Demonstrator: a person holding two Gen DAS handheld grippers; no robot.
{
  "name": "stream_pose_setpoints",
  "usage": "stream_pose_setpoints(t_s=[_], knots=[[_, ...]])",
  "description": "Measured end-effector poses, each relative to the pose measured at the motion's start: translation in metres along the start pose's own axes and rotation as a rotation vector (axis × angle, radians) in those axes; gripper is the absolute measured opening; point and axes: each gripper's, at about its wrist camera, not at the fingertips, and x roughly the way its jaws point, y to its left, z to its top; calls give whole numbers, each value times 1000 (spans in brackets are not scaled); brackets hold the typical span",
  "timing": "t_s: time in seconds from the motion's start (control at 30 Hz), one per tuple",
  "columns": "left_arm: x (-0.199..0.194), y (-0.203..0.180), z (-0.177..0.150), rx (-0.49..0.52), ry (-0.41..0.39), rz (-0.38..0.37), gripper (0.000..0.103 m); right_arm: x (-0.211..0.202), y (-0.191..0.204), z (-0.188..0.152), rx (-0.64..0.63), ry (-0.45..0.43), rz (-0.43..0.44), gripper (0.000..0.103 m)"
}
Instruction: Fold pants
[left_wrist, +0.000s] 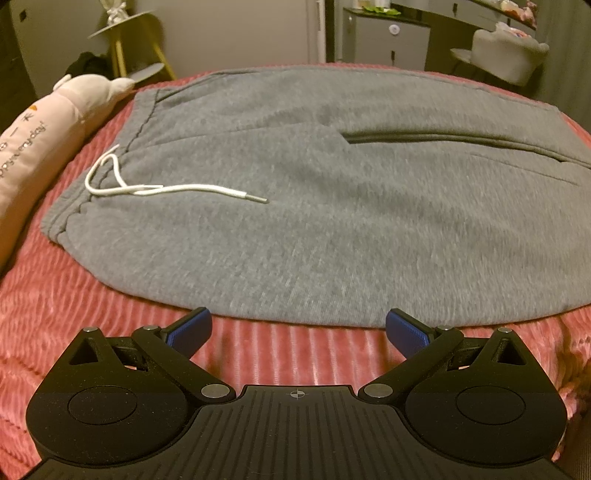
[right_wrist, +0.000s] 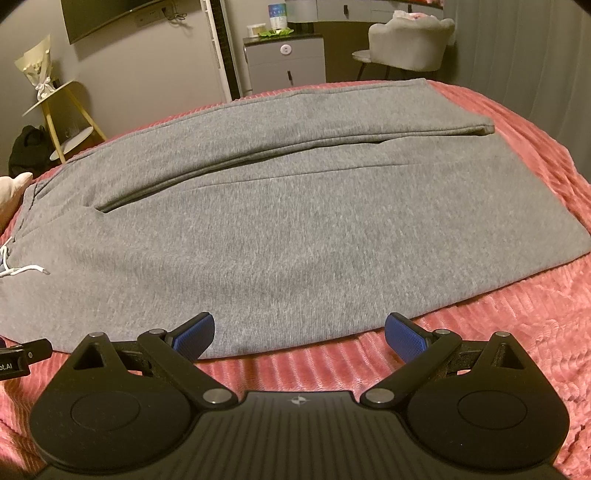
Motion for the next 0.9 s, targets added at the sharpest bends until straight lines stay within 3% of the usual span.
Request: stream_pose_setpoints(t_s=[0.9], knots=[[9, -3, 2, 13, 35, 9, 103, 8, -4, 2, 18, 34, 20, 99]])
